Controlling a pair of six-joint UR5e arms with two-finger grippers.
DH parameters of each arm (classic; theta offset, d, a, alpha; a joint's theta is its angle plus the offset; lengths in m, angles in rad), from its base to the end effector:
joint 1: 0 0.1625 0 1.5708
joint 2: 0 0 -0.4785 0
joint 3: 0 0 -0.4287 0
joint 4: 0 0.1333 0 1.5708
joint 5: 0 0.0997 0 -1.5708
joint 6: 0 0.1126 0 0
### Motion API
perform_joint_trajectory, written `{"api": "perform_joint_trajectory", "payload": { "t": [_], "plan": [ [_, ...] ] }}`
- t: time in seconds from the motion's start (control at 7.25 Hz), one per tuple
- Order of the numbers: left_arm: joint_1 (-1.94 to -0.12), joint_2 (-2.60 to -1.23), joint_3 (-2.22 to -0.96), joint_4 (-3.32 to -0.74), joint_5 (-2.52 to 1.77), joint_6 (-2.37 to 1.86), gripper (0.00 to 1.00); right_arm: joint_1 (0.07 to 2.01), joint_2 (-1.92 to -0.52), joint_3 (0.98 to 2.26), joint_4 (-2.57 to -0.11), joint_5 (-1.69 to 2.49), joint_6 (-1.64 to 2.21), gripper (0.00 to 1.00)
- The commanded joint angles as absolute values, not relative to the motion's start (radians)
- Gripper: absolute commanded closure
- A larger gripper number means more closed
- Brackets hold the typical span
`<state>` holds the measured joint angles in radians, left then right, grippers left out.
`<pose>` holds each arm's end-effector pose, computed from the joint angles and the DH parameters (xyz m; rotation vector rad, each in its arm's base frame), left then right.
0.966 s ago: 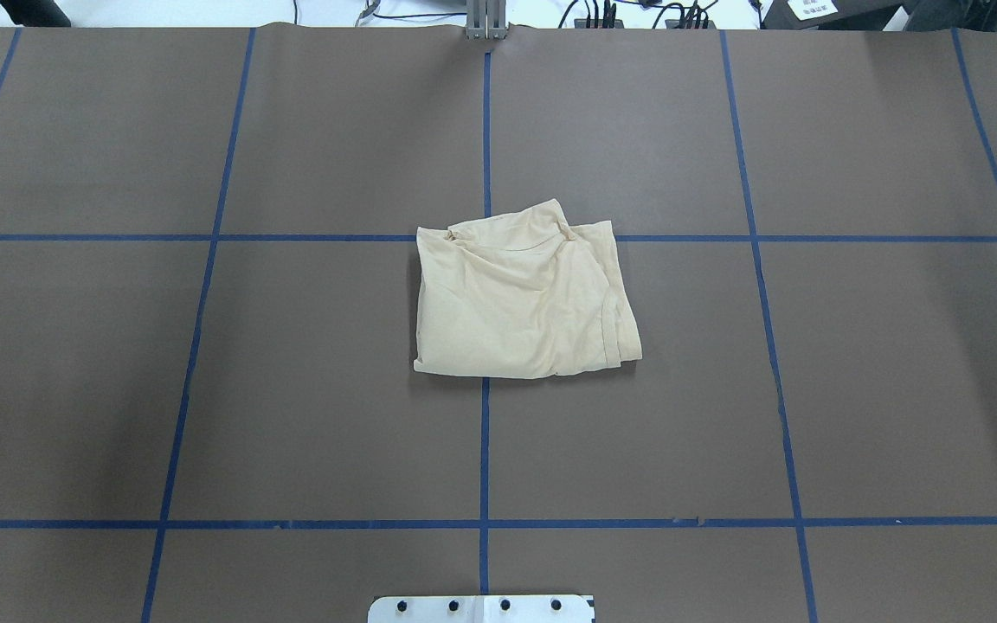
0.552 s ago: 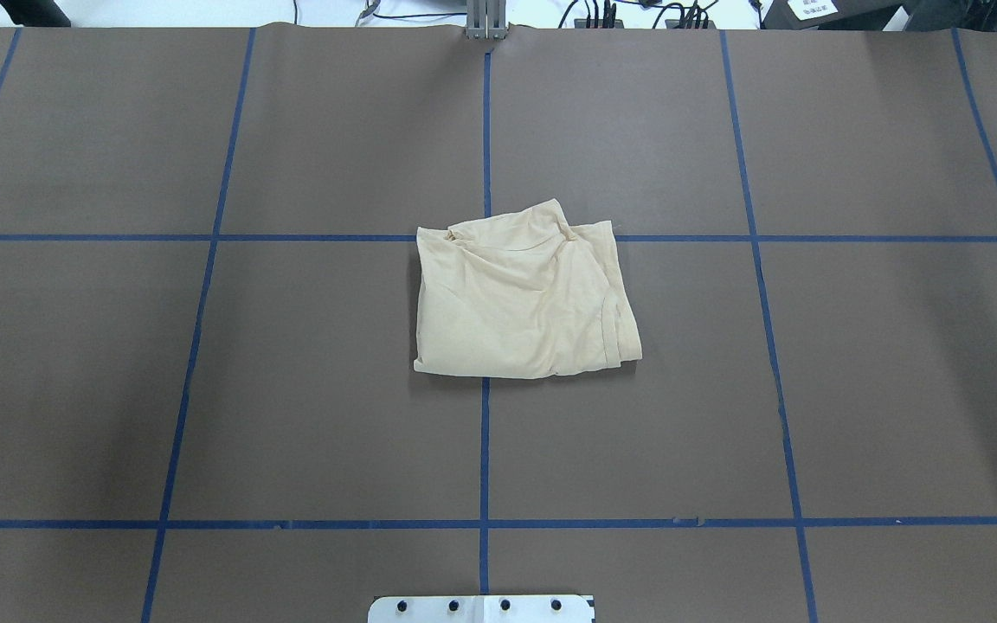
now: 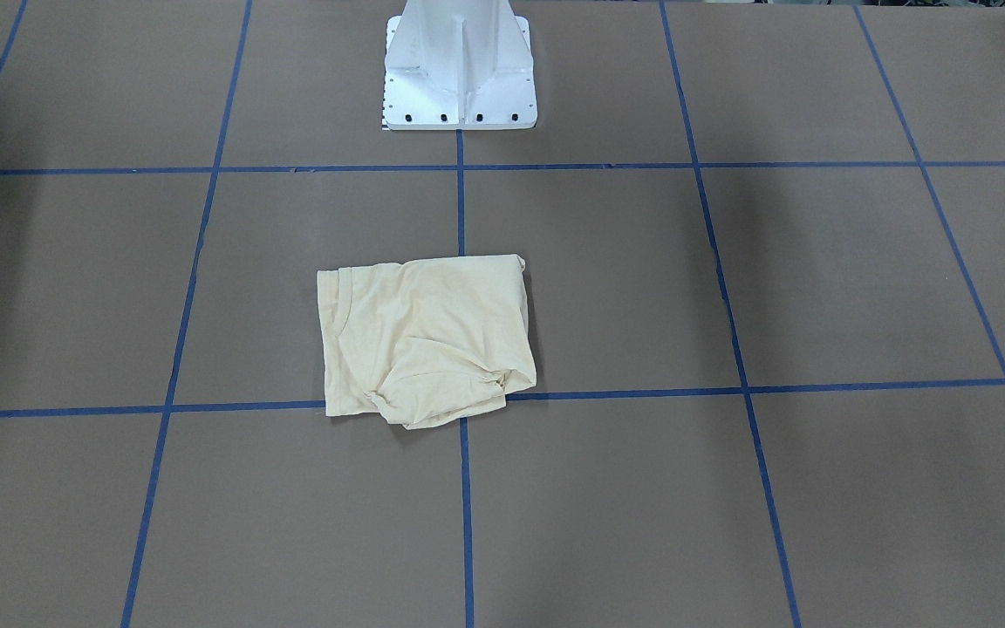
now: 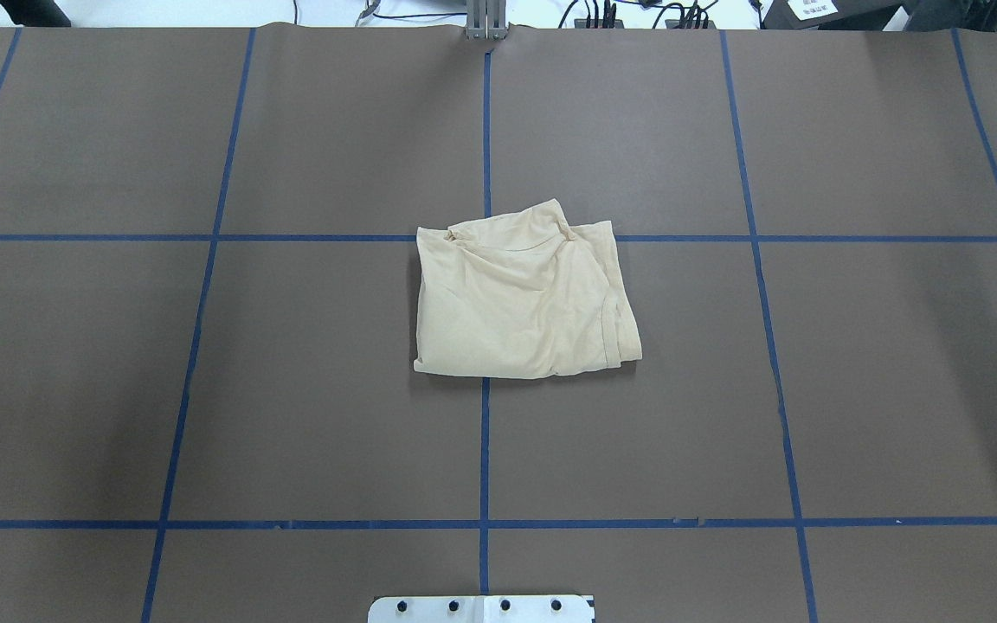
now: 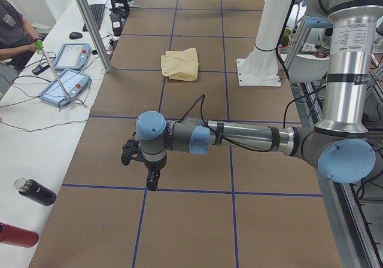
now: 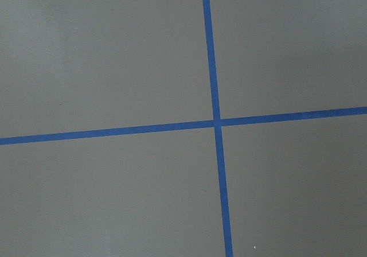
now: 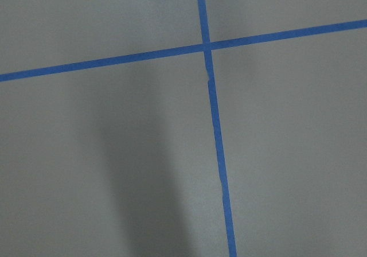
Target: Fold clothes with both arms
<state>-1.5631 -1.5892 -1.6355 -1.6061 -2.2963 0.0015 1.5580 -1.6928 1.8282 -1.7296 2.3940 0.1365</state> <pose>-0.0544 -0.5454 0.6772 0.1109 0.7250 0.0517 0.0448 -0.4650 0.6584 -0.0835 -0.8198 0.1263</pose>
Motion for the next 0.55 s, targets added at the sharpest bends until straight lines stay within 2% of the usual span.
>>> {"api": "perform_joint_trajectory", "payload": {
  "t": [0.0, 0.41],
  "plan": [
    [-1.563, -1.589, -1.635, -1.606, -2.296, 0.002, 0.01, 1.555, -1.695, 1.812, -1.727, 2.375, 0.137, 0.0],
    [-1.562, -1.589, -1.634, -1.606, -2.296, 0.005, 0.01, 1.555, -1.695, 1.757, -1.614, 2.355, 0.144, 0.0]
  ]
}}
